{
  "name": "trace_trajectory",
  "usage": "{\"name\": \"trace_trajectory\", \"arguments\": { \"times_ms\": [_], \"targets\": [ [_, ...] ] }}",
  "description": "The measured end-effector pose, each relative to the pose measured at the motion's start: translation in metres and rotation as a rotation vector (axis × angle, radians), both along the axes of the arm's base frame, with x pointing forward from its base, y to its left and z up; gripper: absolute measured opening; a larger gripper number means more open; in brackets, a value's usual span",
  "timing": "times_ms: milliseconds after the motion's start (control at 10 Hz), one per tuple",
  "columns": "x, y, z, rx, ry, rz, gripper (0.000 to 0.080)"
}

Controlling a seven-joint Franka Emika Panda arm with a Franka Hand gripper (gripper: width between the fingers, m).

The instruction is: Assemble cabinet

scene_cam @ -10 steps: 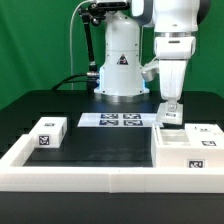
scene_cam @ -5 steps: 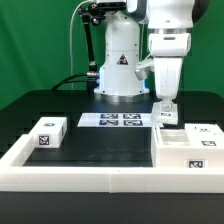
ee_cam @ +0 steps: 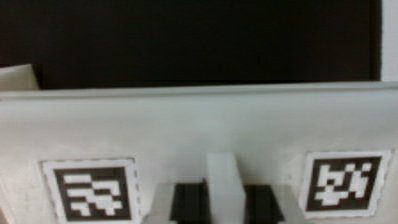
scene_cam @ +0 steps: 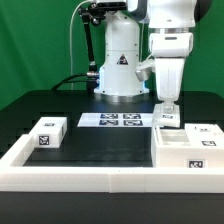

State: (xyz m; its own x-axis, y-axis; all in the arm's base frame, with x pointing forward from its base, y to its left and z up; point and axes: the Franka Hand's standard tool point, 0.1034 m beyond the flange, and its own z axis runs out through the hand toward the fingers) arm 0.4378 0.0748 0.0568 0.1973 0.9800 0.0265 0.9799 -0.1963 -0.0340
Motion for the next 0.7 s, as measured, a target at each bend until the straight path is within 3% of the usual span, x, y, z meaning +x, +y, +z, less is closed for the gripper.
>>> {"name": "trace_trajectory", "arguments": {
  "times_ms": [400,700],
  "targets": [
    [-0.001,0.0,-0.001,0.0,0.002,0.0,0.0071],
    [0.01,0.001,0.001,0.003,-0.008,-0.003,0.0071]
  ]
}}
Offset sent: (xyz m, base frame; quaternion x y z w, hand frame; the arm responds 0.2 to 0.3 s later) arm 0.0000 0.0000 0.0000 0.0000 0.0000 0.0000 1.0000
